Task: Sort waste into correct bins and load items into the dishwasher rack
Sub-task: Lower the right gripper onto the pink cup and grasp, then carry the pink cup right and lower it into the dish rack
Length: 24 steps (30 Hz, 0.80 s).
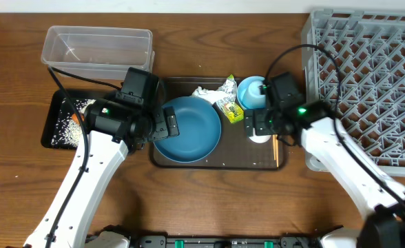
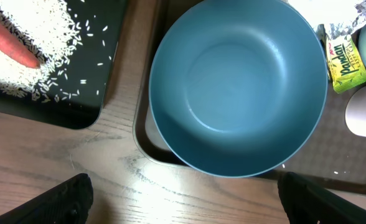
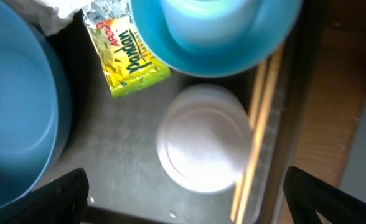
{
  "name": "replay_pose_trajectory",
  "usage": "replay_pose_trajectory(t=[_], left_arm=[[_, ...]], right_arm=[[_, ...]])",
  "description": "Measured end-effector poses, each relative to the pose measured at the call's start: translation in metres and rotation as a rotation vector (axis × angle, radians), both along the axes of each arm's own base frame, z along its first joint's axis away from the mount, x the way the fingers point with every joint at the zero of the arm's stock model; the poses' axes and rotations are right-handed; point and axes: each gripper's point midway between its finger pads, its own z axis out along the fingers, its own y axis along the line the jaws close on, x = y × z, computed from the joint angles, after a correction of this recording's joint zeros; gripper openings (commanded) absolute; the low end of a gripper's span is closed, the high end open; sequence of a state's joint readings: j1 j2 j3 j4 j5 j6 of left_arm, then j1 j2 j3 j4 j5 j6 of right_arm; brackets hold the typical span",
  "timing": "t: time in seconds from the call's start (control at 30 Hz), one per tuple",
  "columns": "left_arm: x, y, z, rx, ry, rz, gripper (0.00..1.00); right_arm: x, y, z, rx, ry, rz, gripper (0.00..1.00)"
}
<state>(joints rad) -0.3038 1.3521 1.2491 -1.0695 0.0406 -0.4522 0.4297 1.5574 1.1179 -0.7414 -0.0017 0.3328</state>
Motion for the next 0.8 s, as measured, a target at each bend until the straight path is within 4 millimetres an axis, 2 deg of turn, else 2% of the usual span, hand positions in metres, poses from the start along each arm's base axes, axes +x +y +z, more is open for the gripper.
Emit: replay_pose_trajectory(t=[0.17, 0.37, 0.63, 0.8], left_arm=[[0.000, 0.000, 0.000, 0.000, 0.000, 0.000, 0.98], [0.000, 0.000, 0.000, 0.000, 0.000, 0.000, 0.98], [0.000, 0.000, 0.000, 0.000, 0.000, 0.000, 0.98], [0.000, 0.000, 0.000, 0.000, 0.000, 0.000, 0.98]], right_arm=[[0.004, -0.005, -0.025, -0.071, 0.035, -0.048, 0.99], [0.014, -0.006, -0.041, -0.092, 0.034, -0.079, 0.99], [0.014, -0.009, -0.059, -0.119, 0.070, -0.094, 0.72], [0.014, -0.009, -0.058, -0.118, 0.069, -0.097, 0.62]])
